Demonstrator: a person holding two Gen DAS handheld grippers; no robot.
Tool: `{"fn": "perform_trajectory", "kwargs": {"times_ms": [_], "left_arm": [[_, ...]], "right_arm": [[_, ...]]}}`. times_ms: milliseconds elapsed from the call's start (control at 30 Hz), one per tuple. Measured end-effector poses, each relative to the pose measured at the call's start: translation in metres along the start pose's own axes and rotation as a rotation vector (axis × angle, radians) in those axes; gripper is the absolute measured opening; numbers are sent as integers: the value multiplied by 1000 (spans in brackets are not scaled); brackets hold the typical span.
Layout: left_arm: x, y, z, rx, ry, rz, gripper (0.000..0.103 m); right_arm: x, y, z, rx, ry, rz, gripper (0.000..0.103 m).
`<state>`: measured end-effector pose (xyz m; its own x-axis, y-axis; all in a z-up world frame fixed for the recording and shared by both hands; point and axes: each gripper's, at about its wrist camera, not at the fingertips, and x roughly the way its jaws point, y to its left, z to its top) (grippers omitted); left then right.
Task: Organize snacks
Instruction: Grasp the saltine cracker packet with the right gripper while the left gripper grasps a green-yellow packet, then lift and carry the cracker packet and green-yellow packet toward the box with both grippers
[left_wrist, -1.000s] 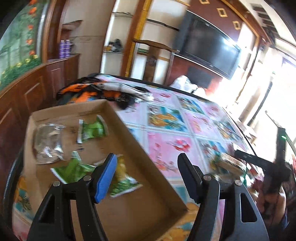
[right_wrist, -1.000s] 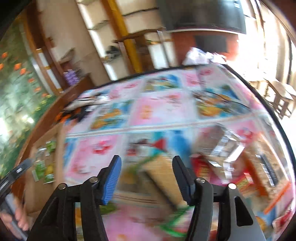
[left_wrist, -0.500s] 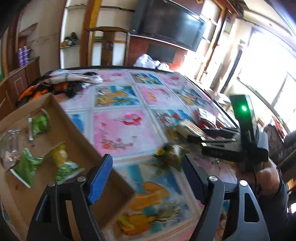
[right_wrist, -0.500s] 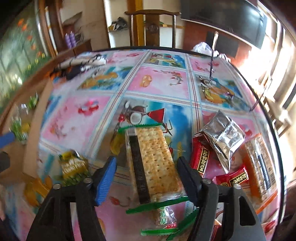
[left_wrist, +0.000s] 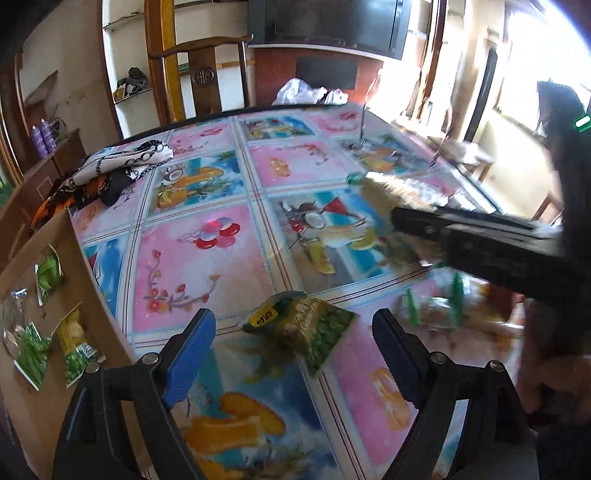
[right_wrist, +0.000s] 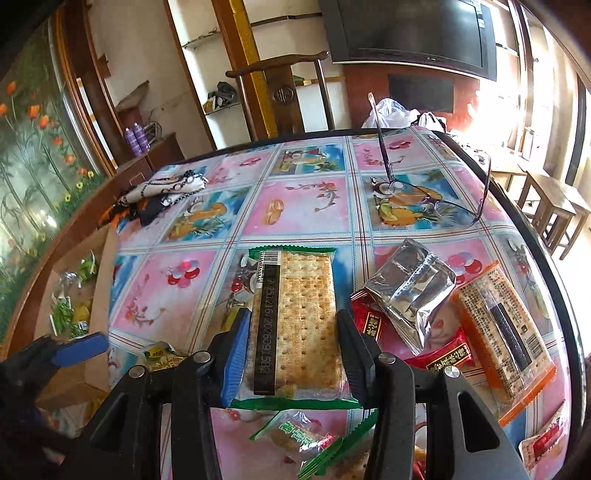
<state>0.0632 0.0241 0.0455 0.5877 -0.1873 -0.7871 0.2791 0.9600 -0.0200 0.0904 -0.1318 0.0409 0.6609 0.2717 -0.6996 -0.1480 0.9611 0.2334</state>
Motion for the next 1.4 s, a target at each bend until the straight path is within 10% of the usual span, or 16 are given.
{"fn": "perform_trajectory", "kwargs": {"times_ms": [367, 500, 1067, 1133, 1400], "left_arm": [[30, 2, -4, -25, 41, 33, 73], [26, 8, -5, -50, 14, 28, 45], [29, -1, -7, -18, -4, 15, 47], [34, -2, -9, -29, 14, -14, 29], [22, 3, -7, -52, -34, -4, 28]], "right_arm": [[-11, 8, -1, 11, -22, 54, 49], [-12, 12, -2, 8, -21, 60, 49], [1, 25, -9, -22, 4, 40, 49], [1, 24, -9, -22, 5, 40, 49], [0, 23, -9, -22, -4, 29, 49]]}}
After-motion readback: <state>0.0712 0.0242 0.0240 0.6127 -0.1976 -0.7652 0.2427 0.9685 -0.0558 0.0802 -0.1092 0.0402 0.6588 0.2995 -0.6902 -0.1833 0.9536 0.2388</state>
